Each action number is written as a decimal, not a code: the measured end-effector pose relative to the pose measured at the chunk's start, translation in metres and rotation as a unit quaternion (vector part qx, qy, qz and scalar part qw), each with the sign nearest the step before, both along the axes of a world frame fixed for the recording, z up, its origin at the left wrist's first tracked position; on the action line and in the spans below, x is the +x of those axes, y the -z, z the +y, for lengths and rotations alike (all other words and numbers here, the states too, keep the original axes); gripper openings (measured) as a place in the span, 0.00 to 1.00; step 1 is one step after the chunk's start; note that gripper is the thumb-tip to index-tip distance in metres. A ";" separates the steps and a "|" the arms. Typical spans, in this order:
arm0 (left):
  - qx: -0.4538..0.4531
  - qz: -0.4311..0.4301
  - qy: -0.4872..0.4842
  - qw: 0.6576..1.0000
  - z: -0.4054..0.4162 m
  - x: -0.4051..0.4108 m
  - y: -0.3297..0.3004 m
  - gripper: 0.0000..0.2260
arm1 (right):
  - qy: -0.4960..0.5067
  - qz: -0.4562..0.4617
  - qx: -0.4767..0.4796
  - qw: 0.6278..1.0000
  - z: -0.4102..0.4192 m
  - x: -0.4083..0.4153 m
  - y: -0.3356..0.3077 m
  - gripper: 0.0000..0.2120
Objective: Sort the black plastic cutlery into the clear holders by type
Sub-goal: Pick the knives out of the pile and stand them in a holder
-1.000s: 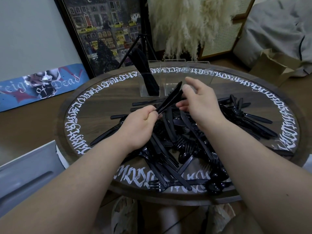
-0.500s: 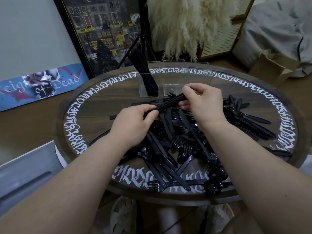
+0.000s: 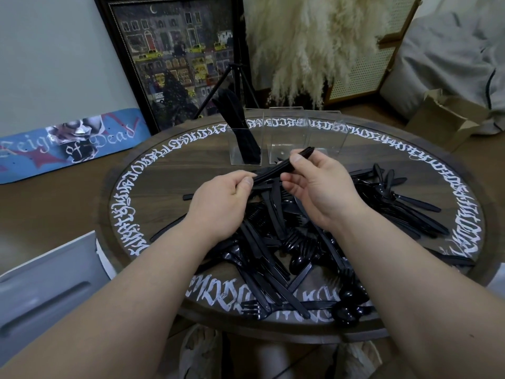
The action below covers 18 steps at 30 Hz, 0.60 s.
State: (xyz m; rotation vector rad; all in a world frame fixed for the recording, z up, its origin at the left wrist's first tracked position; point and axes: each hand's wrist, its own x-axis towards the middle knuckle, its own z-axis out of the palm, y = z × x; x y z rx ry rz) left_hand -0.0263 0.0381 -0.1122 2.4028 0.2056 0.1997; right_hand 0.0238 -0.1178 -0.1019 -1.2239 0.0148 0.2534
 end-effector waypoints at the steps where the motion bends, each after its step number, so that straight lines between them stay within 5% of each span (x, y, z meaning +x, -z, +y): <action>1: -0.002 -0.002 0.007 1.000 -0.001 -0.002 0.000 0.13 | 0.000 -0.003 -0.013 1.000 0.001 -0.001 0.000 0.01; 8: 0.043 -0.055 -0.050 0.996 0.018 0.015 -0.012 0.17 | 0.073 -0.081 -0.145 0.983 -0.003 0.009 -0.021 0.04; 18: 0.244 0.011 0.052 0.968 0.065 0.090 -0.015 0.29 | 0.096 -0.357 -0.369 0.853 0.024 0.079 -0.088 0.05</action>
